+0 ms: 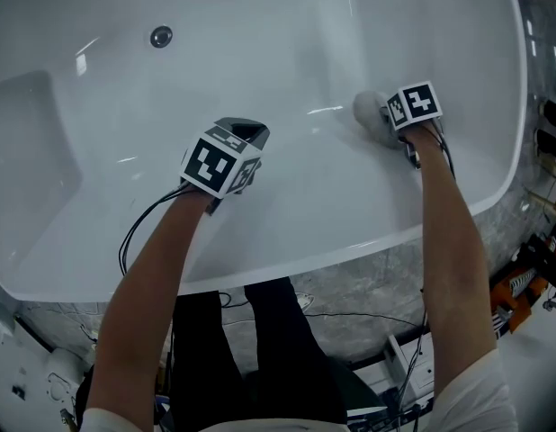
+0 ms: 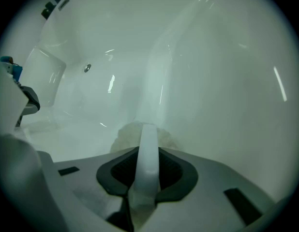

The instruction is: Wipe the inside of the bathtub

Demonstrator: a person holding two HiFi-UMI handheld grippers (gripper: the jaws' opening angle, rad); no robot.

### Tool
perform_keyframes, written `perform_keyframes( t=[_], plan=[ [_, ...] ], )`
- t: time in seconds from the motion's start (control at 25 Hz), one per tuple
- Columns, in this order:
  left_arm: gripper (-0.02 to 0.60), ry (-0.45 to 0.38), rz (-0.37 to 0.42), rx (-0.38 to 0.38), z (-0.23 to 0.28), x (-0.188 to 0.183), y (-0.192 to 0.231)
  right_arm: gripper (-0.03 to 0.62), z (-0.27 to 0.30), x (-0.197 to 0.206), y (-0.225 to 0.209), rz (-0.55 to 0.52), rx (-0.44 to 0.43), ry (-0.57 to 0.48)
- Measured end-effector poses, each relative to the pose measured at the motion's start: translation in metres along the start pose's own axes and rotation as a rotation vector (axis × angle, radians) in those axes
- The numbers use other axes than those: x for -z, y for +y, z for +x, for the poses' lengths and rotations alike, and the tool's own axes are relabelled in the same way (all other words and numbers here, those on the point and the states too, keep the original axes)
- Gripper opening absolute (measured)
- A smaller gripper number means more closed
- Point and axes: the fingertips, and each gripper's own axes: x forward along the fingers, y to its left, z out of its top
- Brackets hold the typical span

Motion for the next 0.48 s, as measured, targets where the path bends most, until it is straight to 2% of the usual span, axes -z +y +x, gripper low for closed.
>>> perform_keyframes(
  t=[0.16, 0.32, 0.48],
  plan=[
    [0.012, -0.005, -0.014, -0.015, -0.026, -0.003, -0.003, 0.095, -0.027, -0.001, 0.008, 0.067, -0.044, -0.074],
    [0.012, -0.017, -0.042, -0.031, -0.050, 0.005, 0.003, 0.094, -0.039, -0.003, 0.040, 0.162, -0.120, -0.170],
    [0.012, -0.033, -0.055, -0.053, -0.083, 0.002, -0.003, 0.095, -0.070, -0.008, 0.073, 0.178, -0.159, -0.263]
  ],
)
